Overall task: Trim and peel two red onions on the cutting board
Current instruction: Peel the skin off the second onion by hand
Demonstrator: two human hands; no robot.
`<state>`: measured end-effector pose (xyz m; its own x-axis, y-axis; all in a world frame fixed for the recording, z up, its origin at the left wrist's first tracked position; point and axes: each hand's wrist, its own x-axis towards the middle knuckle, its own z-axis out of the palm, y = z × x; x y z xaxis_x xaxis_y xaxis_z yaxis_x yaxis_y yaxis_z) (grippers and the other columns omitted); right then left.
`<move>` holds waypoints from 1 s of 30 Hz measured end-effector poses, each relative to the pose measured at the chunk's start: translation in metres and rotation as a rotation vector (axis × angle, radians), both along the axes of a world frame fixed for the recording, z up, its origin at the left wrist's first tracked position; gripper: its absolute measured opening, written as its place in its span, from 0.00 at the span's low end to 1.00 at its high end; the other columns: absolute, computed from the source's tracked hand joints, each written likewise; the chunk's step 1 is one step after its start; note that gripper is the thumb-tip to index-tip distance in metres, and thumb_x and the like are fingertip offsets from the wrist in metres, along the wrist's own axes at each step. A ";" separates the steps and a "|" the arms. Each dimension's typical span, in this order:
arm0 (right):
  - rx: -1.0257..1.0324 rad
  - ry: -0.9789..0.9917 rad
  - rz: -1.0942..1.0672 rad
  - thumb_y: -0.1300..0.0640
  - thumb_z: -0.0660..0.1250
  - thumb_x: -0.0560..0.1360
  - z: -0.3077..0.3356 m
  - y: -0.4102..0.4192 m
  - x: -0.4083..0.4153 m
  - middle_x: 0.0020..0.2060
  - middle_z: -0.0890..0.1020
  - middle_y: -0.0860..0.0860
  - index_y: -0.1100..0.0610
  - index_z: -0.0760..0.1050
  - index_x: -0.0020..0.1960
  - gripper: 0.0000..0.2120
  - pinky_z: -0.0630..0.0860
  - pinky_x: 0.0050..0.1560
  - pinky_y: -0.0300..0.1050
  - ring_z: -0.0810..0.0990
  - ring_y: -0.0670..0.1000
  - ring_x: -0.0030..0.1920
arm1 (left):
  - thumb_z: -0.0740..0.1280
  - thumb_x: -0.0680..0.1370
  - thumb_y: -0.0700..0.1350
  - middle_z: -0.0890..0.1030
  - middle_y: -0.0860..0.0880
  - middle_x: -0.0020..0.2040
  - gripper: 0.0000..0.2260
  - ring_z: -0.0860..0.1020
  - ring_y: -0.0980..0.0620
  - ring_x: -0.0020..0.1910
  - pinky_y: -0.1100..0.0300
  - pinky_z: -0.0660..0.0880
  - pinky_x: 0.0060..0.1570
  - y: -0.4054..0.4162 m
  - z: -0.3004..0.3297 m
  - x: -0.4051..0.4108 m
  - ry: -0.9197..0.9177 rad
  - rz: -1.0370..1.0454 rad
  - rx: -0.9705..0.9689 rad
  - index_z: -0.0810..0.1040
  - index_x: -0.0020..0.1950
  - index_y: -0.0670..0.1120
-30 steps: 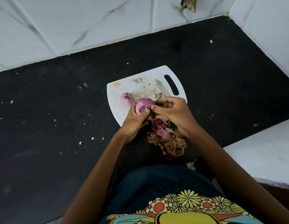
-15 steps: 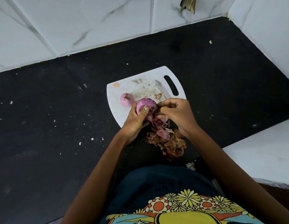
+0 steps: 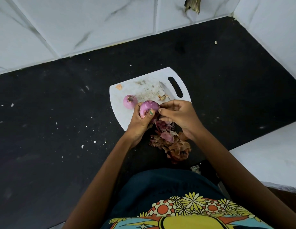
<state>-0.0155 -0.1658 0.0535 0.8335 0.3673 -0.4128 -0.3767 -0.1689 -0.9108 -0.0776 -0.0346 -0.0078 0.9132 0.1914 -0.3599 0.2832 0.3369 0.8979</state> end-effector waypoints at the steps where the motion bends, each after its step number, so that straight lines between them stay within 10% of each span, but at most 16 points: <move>1: -0.018 -0.017 0.001 0.67 0.73 0.70 0.000 0.000 0.000 0.38 0.83 0.54 0.61 0.80 0.45 0.06 0.82 0.39 0.39 0.84 0.46 0.37 | 0.76 0.49 0.72 0.78 0.51 0.52 0.45 0.79 0.62 0.42 0.67 0.76 0.40 0.000 0.000 0.000 -0.002 -0.001 -0.013 0.67 0.59 0.53; 10: -0.170 -0.232 -0.022 0.69 0.71 0.67 -0.007 -0.002 0.002 0.31 0.83 0.53 0.60 0.81 0.40 0.06 0.82 0.38 0.42 0.82 0.47 0.32 | 0.75 0.49 0.72 0.81 0.51 0.53 0.50 0.82 0.58 0.49 0.61 0.79 0.44 -0.002 0.002 0.001 0.027 0.014 -0.090 0.69 0.64 0.48; 19: -0.291 -0.337 0.022 0.57 0.66 0.77 -0.017 -0.009 0.007 0.36 0.84 0.56 0.60 0.81 0.45 0.08 0.81 0.39 0.49 0.83 0.55 0.36 | 0.73 0.66 0.59 0.84 0.48 0.52 0.31 0.83 0.53 0.48 0.61 0.79 0.44 -0.001 0.001 0.000 0.029 0.026 -0.217 0.74 0.65 0.47; 23: -0.403 -0.459 0.079 0.62 0.67 0.75 -0.017 -0.013 0.008 0.45 0.81 0.47 0.55 0.81 0.51 0.07 0.75 0.47 0.35 0.80 0.42 0.45 | 0.62 0.80 0.46 0.84 0.53 0.43 0.12 0.81 0.58 0.39 0.65 0.77 0.40 -0.001 0.002 0.000 0.060 -0.005 -0.239 0.75 0.62 0.46; 30: -0.263 -0.469 0.165 0.58 0.75 0.70 0.000 -0.008 0.001 0.44 0.84 0.48 0.58 0.81 0.55 0.14 0.77 0.43 0.30 0.82 0.39 0.42 | 0.66 0.77 0.44 0.83 0.52 0.42 0.16 0.81 0.56 0.41 0.63 0.78 0.43 0.001 0.002 0.001 0.073 0.040 -0.224 0.73 0.64 0.44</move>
